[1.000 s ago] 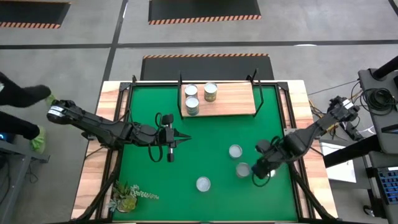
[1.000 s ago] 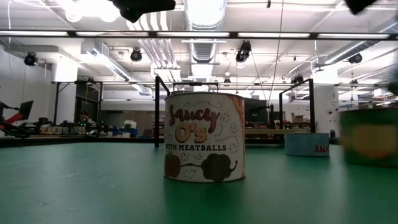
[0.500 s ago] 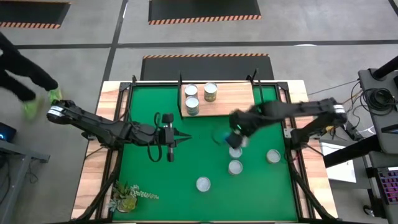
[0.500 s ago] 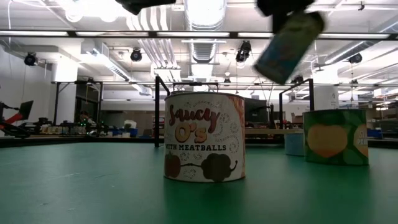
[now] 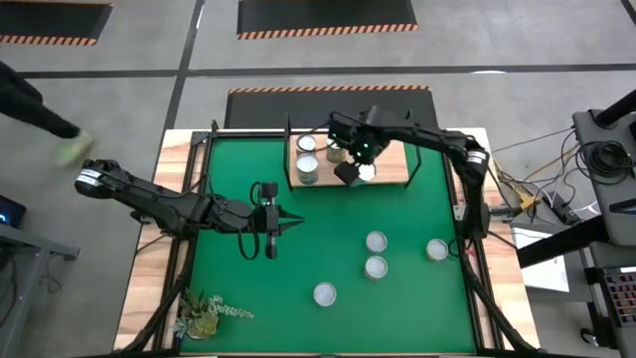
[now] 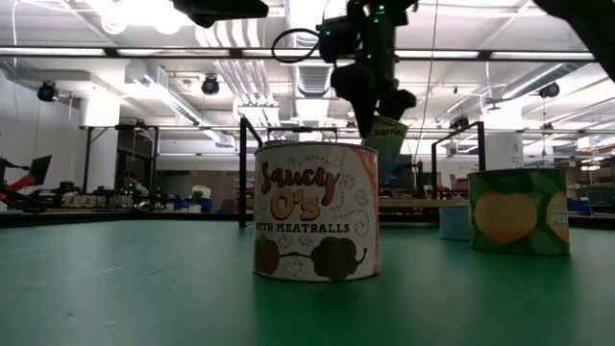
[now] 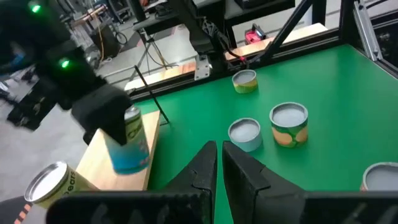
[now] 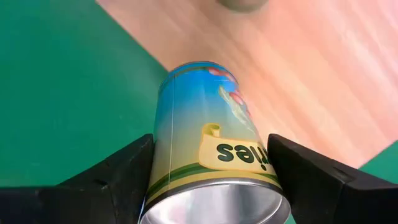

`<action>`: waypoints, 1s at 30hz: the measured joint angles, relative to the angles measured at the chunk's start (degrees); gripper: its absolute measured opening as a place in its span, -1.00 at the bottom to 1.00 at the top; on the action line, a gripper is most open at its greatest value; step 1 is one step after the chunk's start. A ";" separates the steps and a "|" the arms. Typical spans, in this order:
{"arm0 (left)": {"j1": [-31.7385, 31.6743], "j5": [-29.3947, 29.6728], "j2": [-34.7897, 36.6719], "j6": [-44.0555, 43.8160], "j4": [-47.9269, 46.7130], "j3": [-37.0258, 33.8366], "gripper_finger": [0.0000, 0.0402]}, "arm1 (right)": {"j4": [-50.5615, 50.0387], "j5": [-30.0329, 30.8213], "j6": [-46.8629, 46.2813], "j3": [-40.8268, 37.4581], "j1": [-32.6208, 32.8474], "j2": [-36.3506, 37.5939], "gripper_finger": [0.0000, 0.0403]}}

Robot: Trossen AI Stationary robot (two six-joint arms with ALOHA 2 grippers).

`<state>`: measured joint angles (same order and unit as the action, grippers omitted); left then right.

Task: Pick and place cans onto a shelf
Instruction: Put the canned cherries on the shelf

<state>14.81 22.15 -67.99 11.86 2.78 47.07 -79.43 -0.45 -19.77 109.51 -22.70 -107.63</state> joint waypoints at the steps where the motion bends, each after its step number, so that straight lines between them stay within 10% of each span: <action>1: 0.00 0.00 0.00 0.24 0.21 0.00 -0.96 | -0.56 0.03 0.65 1.55 -0.32 -1.09 0.42; 30: 0.00 0.00 0.02 2.16 1.10 0.15 -0.96 | -2.86 1.97 6.25 12.17 -1.50 -5.67 0.70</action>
<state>14.81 22.15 -67.96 14.02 3.88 47.22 -82.29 1.52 -13.52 121.69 -24.20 -113.30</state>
